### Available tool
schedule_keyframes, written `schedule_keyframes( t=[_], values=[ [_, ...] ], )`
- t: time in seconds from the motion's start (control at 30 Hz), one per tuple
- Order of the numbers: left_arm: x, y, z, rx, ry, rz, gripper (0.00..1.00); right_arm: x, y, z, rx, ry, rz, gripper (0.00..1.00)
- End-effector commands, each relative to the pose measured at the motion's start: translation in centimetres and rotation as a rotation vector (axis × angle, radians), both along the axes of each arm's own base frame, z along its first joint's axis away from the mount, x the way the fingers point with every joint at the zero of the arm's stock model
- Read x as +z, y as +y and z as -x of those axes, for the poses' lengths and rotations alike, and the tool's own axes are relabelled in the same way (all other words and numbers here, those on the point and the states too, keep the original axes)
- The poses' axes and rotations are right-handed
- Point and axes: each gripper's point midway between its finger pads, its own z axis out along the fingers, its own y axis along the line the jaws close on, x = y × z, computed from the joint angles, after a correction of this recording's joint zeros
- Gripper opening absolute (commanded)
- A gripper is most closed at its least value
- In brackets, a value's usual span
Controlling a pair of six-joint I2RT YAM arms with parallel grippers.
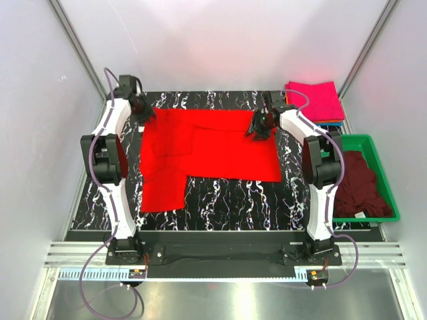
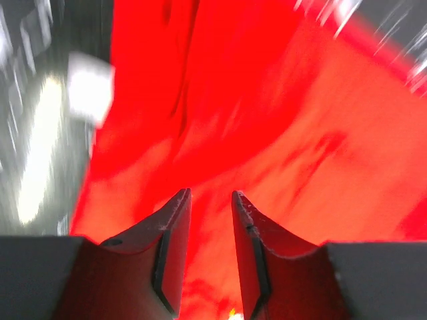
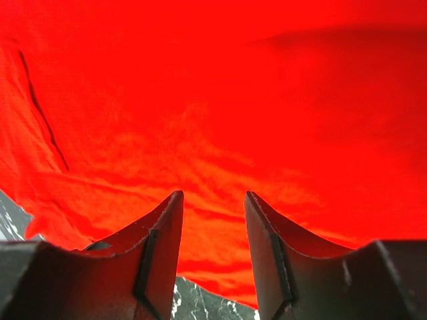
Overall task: Fold and stack the t-shirts
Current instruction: Fold the tshirt
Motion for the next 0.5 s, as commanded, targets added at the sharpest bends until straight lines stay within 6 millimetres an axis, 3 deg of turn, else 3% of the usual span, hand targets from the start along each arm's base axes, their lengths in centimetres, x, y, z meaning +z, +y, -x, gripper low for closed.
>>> schedule_keyframes(
  t=[0.0,0.07,0.1,0.13,0.17,0.33,0.37,0.47],
  values=[
    [2.1,2.3,-6.8,0.022,-0.198,-0.024,0.37,3.6,-2.4,-4.1,-0.057,-0.137,-0.024,0.49],
    [2.3,2.9,-9.4,0.017,-0.244,-0.035,0.39,3.6,-2.8,-6.0,-0.083,-0.154,-0.048,0.48],
    [3.4,2.6,-10.7,0.002,-0.291,-0.017,0.39,3.7,-2.6,-6.5,-0.080,-0.162,-0.069,0.48],
    [2.2,2.6,-11.3,-0.005,-0.289,-0.005,0.40,3.5,-2.6,-7.6,-0.081,-0.181,-0.085,0.48],
    [2.6,2.4,-12.3,-0.010,-0.333,0.010,0.41,3.6,-2.5,-8.2,-0.079,-0.193,-0.107,0.47],
    [0.7,1.2,-13.9,-0.044,-0.377,0.093,0.43,2.7,-2.7,-11.0,-0.113,-0.195,-0.222,0.46],
    [-1.1,1.6,-14.0,-0.018,-0.344,0.103,0.43,2.4,-3.3,-11.5,-0.131,-0.189,-0.222,0.46],
    [-3.2,2.9,-14.4,0.054,-0.311,0.151,0.43,1.3,-4.9,-13.0,-0.179,-0.180,-0.201,0.45]
  ],
)
